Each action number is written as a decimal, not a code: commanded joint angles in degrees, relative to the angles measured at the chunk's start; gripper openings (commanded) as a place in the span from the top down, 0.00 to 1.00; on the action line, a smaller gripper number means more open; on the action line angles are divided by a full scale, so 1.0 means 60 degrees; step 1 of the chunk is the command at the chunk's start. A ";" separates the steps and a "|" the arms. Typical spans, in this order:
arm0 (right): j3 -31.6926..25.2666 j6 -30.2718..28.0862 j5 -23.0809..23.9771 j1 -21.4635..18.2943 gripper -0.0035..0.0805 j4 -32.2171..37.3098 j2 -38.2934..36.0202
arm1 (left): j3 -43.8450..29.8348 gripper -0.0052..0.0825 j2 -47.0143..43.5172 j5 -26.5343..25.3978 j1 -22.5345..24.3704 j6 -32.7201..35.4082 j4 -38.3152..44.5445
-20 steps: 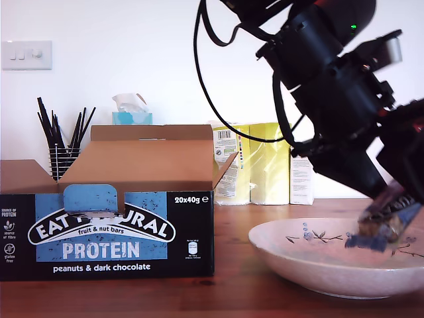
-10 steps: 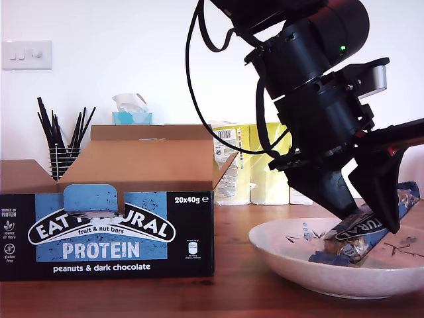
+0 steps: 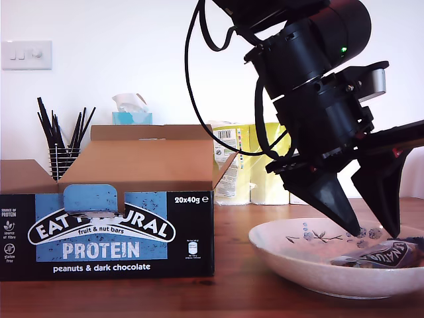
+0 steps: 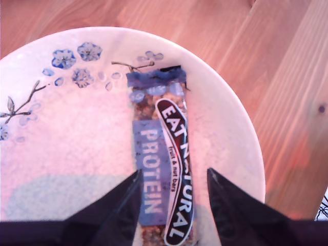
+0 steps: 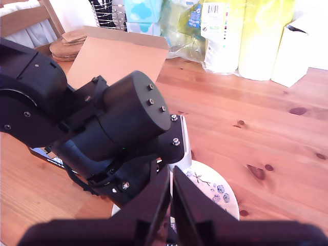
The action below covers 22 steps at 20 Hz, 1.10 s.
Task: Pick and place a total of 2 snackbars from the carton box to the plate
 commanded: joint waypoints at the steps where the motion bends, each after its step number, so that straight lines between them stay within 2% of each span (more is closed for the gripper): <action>1: 0.0058 -0.0018 0.0007 0.0000 0.97 0.0084 -0.0026 | -0.0084 0.53 0.0328 0.0120 -0.0036 0.0011 0.0146; 2: 0.0058 -0.0018 0.0007 0.0000 0.97 0.0080 -0.0026 | -0.0025 0.55 0.0280 0.0160 -0.0029 0.0011 0.0117; 3: 0.0058 -0.0018 0.0007 0.0000 0.97 0.0076 -0.0026 | 0.0087 0.61 0.0222 0.0160 0.0015 0.0029 0.0025; 6: 0.0058 -0.0025 0.0007 0.0000 0.97 0.0073 -0.0026 | 0.0583 0.92 -0.0233 0.0226 0.0146 0.0084 -0.0459; 7: 0.0058 -0.0029 0.0007 0.0000 0.97 0.0073 -0.0026 | 0.0648 0.97 -0.0481 0.0277 0.0193 0.0076 -0.0528; 16: 0.0058 -0.0106 0.0000 0.0000 0.97 0.0076 0.0015 | 0.0455 0.97 -0.2171 0.0284 0.0976 -0.0025 -0.1453; 22: 0.0058 -0.0106 -0.0448 0.0047 0.97 0.0342 0.0463 | -0.0678 0.97 -0.3275 0.0109 0.1934 -0.0018 -0.1410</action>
